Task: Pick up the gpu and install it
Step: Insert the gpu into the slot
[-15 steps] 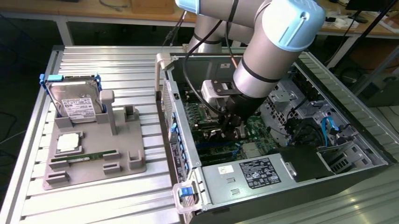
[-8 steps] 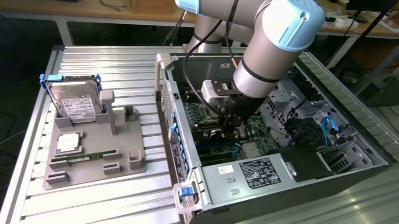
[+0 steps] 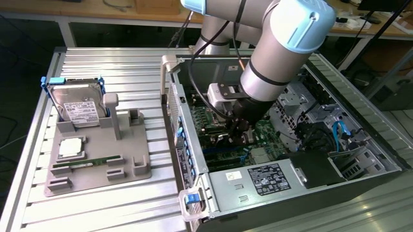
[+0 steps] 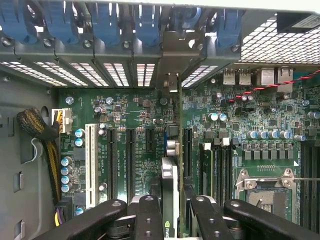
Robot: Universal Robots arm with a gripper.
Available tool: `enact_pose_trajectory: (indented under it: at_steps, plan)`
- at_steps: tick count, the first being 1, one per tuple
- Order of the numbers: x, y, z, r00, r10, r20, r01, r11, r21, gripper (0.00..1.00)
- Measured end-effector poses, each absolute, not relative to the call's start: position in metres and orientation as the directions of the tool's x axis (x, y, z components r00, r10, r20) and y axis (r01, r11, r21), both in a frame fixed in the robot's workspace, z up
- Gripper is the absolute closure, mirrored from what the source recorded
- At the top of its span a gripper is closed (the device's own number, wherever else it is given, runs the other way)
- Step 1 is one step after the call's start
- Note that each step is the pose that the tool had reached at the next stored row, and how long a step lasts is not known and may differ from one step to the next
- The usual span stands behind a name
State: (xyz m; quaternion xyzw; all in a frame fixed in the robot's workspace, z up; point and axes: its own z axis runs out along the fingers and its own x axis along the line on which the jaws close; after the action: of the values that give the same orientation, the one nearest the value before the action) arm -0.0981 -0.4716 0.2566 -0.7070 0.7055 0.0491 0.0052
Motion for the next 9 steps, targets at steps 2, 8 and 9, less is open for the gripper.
enact_pose_trajectory:
  at_steps: [2,8,9]
  plan:
    - [-0.0982,-0.4716,0.2566,0.000,-0.997,-0.077,-0.998,-0.004,0.062,0.73]
    - [-0.0907,-0.4716,0.2559,-0.002,-0.997,-0.077,-0.997,-0.004,0.072,0.73]
    - [-0.0894,-0.4715,0.2558,-0.003,-0.997,-0.077,-0.997,-0.003,0.073,0.73]
